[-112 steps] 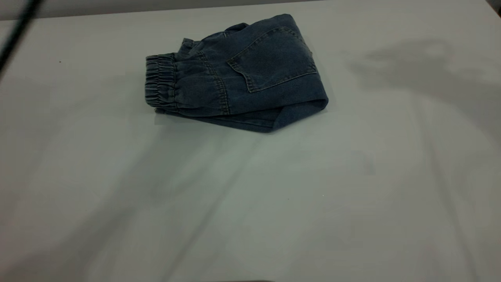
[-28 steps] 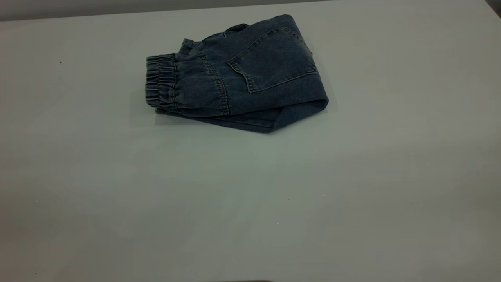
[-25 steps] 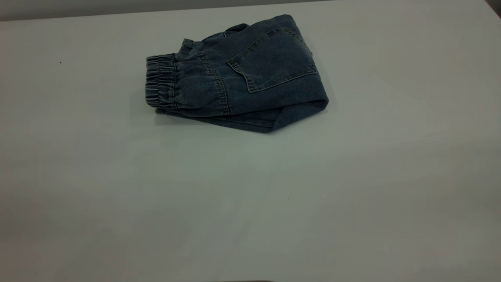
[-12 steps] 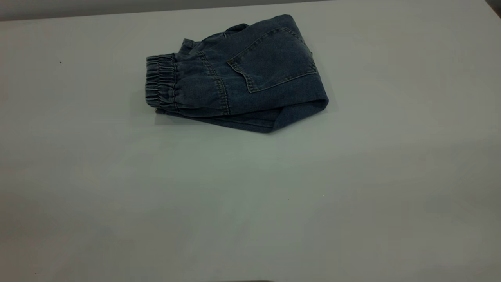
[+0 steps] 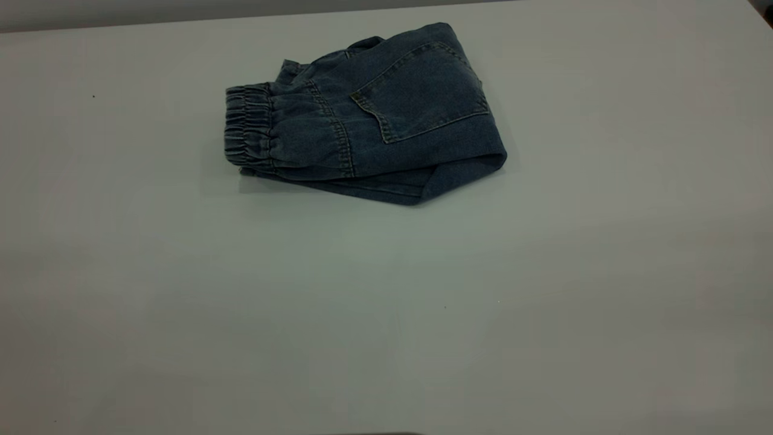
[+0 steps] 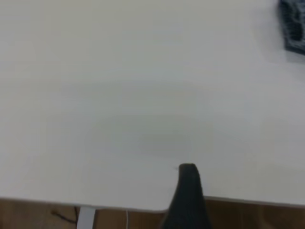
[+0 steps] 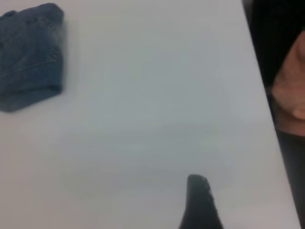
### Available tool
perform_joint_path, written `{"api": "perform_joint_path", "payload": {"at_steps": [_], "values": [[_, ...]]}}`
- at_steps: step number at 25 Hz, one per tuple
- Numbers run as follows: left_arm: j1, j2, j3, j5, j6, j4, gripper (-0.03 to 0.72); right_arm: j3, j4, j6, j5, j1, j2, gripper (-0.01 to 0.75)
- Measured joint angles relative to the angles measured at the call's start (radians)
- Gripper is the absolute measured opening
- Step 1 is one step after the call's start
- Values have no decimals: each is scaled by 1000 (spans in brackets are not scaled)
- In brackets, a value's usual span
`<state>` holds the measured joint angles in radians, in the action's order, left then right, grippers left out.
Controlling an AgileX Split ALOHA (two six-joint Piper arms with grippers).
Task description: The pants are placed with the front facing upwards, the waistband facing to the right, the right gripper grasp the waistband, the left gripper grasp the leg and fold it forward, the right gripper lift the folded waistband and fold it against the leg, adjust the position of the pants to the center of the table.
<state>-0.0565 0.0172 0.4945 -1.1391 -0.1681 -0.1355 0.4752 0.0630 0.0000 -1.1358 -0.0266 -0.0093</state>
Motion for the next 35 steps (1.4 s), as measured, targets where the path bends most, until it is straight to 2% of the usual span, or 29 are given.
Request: {"api": "perform_joint_path", "payload": {"at_steps": [4,8,15,35], "values": [[17,0,0,-1,0,0,548,0,0,0,0,-33,0,415],[17,0,0,-2,0,0,548,0,0,0,0,-34,0,415],[17,1,0,-3,0,0,548,0,7,0,-1,16,0,414],[17,1,0,-4,0,0,548,0,16,0,-1,16,0,414]]}}
